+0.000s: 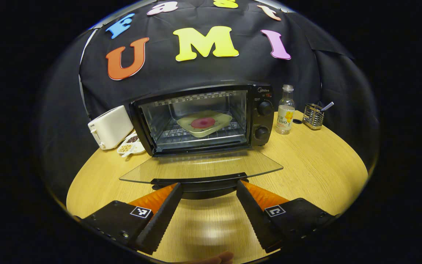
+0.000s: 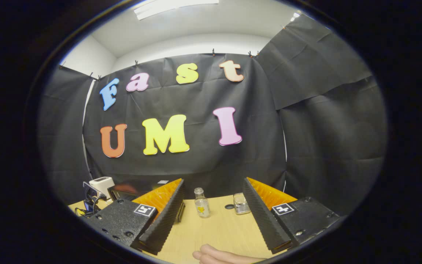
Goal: Open the electric oven with the left hand, put the food in, and close the electric oven.
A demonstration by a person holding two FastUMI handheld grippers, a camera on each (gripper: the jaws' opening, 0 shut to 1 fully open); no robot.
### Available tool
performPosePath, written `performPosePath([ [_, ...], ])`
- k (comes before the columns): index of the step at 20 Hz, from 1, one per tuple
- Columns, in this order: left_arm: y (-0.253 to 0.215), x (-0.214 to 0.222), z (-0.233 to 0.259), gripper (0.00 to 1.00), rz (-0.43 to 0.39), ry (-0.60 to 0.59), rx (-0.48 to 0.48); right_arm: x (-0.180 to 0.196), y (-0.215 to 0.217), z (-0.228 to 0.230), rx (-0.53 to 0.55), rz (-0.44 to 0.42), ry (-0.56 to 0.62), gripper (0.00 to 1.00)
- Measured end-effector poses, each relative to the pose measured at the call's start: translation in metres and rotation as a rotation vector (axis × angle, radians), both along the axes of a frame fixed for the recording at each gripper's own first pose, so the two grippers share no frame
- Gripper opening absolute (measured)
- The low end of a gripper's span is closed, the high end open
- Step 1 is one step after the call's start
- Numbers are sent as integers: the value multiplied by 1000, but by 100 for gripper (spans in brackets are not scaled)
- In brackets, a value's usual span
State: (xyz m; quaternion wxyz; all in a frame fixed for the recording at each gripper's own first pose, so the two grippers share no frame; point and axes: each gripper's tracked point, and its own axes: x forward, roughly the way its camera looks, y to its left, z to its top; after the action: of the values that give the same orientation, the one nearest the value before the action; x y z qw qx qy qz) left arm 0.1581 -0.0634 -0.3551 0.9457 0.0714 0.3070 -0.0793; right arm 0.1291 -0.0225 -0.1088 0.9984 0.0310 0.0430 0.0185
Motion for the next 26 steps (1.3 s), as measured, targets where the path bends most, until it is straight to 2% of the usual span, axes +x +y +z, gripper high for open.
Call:
performPosePath([
  [11,1,29,40,96,12,-102,-22,-20,0,5,-10,-9,14,96],
  [15,0,55,66,96,7,-180,-27,-36,1,13,-21,-9,8,96],
  [18,5,71,85,96,15,-236,22,-51,-1,21,-12,-8,-16,96],
  [21,8,66,93,96,32,-245,23,-71,3,19,19,7,-18,96],
  [22,6,61,95,96,33,-241,4,-77,3,15,21,13,-12,100],
  [23,5,55,98,96,40,-240,-13,-84,2,13,21,13,-4,96],
  [26,7,30,114,97,55,-264,-43,-112,1,12,5,23,0,96],
])
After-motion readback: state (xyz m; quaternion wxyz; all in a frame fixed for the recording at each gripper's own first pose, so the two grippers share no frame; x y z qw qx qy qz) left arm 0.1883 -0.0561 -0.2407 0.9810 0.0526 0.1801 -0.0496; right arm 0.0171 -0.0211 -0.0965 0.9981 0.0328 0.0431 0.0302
